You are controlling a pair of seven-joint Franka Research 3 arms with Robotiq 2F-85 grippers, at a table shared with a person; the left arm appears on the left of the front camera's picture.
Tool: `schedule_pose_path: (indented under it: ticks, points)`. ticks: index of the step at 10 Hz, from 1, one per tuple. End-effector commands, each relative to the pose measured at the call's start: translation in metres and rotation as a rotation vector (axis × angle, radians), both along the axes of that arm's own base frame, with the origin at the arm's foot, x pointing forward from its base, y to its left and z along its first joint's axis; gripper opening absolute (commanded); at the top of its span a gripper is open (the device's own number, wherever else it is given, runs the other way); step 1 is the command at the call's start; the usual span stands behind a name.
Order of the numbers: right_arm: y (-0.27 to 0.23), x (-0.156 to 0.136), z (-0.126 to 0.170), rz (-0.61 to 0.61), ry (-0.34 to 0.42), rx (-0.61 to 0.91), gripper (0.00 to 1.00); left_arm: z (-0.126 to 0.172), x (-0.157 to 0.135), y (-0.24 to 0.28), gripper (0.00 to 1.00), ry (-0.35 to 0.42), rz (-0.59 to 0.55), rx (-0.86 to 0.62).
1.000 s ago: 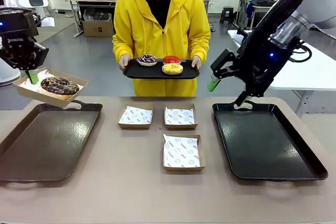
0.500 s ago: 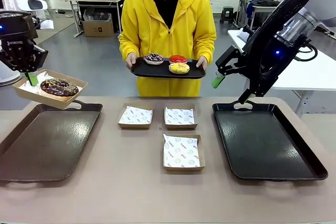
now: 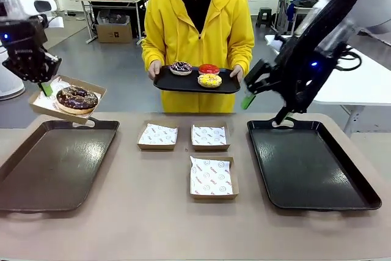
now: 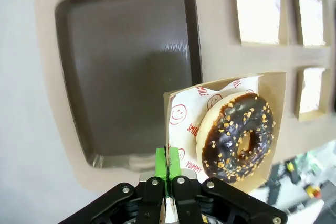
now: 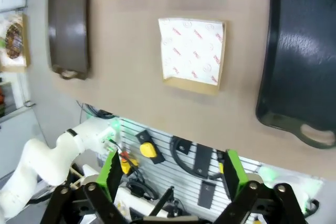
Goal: Individually package the donuts and arrange them on the tray.
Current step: Place the picked Paper togo box on the Handle tray while simultaneously picking up another Paper togo box from the table with the other hand.
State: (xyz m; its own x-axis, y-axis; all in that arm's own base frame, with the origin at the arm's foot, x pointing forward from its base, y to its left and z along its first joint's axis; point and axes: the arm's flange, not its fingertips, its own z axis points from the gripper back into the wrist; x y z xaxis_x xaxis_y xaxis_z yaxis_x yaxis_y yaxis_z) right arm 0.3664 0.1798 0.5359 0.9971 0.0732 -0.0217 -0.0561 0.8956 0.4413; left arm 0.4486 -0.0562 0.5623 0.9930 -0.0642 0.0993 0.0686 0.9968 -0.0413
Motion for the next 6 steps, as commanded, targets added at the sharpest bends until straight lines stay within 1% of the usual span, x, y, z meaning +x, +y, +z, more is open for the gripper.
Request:
schedule_pose_path:
  ticks: [1,2,3,4,6]
  points:
    - [0.056,-0.014,-0.017,-0.003,-0.013,-0.185,1.0,-0.046,-0.043,0.02,0.01,-0.074,-0.047,0.032]
    - [0.077,-0.02,-0.028,0.022,-0.018,-0.237,1.0,-0.057,-0.053,0.032,0.01,-0.059,-0.076,0.025]
    - [0.093,-0.026,-0.039,0.024,-0.036,-0.292,1.0,-0.066,-0.062,0.043,0.01,-0.043,-0.077,0.013]
    - [0.106,-0.03,-0.055,0.023,-0.055,-0.31,1.0,-0.075,-0.069,0.056,0.01,-0.036,-0.071,-0.003]
    - [0.111,-0.021,-0.087,0.001,-0.043,-0.336,1.0,-0.088,-0.075,0.074,0.01,-0.008,-0.052,-0.05]
